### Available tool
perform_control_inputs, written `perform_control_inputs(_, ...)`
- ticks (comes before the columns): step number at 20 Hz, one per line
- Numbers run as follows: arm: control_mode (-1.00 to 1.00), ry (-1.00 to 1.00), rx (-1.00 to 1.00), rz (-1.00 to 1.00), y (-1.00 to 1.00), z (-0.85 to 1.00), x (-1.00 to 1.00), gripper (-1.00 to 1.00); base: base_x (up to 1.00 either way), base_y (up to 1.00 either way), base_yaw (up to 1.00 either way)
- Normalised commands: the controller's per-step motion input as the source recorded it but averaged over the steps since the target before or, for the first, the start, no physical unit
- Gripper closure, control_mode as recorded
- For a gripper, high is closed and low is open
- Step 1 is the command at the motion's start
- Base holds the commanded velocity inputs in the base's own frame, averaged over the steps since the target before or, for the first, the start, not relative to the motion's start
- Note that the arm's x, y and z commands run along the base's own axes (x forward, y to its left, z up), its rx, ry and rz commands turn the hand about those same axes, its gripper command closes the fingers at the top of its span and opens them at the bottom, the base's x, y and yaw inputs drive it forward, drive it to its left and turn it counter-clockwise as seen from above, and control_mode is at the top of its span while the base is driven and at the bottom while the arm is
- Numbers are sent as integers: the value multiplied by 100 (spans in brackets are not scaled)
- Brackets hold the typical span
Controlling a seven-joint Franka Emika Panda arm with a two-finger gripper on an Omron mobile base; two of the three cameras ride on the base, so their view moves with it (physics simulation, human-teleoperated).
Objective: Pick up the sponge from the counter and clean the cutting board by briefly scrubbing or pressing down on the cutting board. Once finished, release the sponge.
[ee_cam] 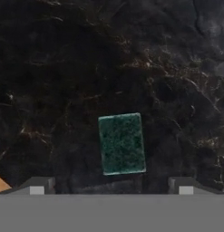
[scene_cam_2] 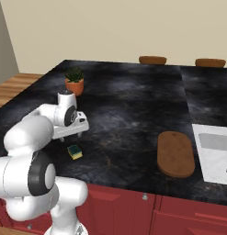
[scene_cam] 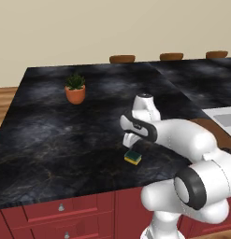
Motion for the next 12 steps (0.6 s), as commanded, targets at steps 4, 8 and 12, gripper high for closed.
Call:
perform_control_inputs(4, -100, 0, 0, 7, 0, -47, 19, -100, 0, 0, 0)
perform_control_inputs(8, -100, 0, 0, 4, 0, -33, 10, -100, 0, 0, 0)
perform_control_inputs(12, -100, 0, 0, 3, 0, -34, 0, -100, 0, 0, 0)
